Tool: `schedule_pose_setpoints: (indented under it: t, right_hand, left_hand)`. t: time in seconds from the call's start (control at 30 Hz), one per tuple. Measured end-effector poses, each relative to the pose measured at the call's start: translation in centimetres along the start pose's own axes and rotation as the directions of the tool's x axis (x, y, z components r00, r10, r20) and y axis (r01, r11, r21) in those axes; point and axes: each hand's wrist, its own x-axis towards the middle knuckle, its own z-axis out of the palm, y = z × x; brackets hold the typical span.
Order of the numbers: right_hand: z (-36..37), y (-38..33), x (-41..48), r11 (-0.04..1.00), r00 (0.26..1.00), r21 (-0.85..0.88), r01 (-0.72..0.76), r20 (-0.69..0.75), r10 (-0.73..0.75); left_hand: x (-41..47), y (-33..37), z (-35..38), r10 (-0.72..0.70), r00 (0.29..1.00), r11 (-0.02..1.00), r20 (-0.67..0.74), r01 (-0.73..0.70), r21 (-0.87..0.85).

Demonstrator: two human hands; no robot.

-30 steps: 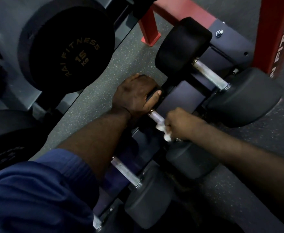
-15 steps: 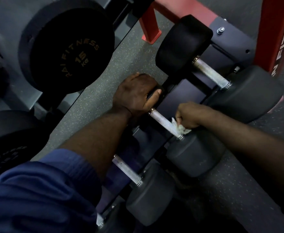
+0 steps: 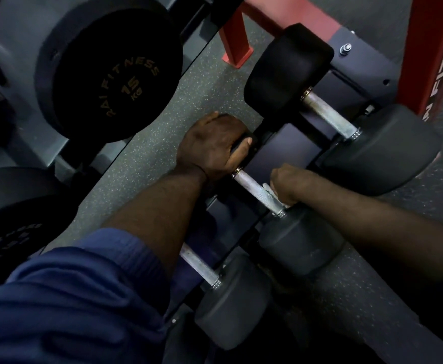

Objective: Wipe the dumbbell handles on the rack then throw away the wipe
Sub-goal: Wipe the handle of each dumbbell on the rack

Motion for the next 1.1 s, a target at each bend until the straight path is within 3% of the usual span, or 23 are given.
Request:
schedule_pose_setpoints:
  t: [0.2, 0.3, 0.53, 0.7, 0.8, 1.0, 1.1]
  right_hand:
    - [0.2, -0.1, -0.8, 0.994, 0.989, 0.058, -0.094, -0.110, 0.100]
    - [0.3, -0.7, -1.1, 0.987, 0.989, 0.119, -0.108, -0.093, 0.119]
    - [1.1, -2.1, -1.5, 0.971, 0.958, 0.066, -0.231, -0.157, 0.239]
    - [0.3, -3.5, -2.0, 0.966, 0.958, 0.126, -0.227, -0.149, 0.244]
    - [1.0, -2.5, -2.2, 0.964, 0.944, 0.080, -0.254, -0.197, 0.265]
    - [0.7, -3.3, -1.5, 0.961, 0.956, 0.116, -0.250, -0.128, 0.264]
    - [0.4, -2.6, -2.0, 0.961, 0.949, 0.054, -0.270, -0.154, 0.275]
  left_hand:
    - [0.1, -0.1, 0.1, -0.005, 0.999, 1.000, -0.033, 0.005, 0.004]
    - [0.1, -0.2, 0.5, 0.006, 0.998, 1.000, -0.057, -0.006, -0.003]
    - [-0.3, -0.2, 1.0, 0.030, 0.993, 0.999, -0.117, -0.027, 0.030]
    - [-0.4, -0.4, 1.1, 0.035, 0.989, 0.999, -0.145, -0.033, 0.015]
    - [-0.3, -0.4, 1.2, 0.024, 0.989, 0.999, -0.144, -0.020, 0.034]
    - [-0.5, -0.2, 1.2, 0.016, 0.986, 1.000, -0.165, -0.013, 0.018]
    - [-0.3, 0.0, 1.1, 0.004, 0.984, 1.000, -0.180, -0.002, 0.014]
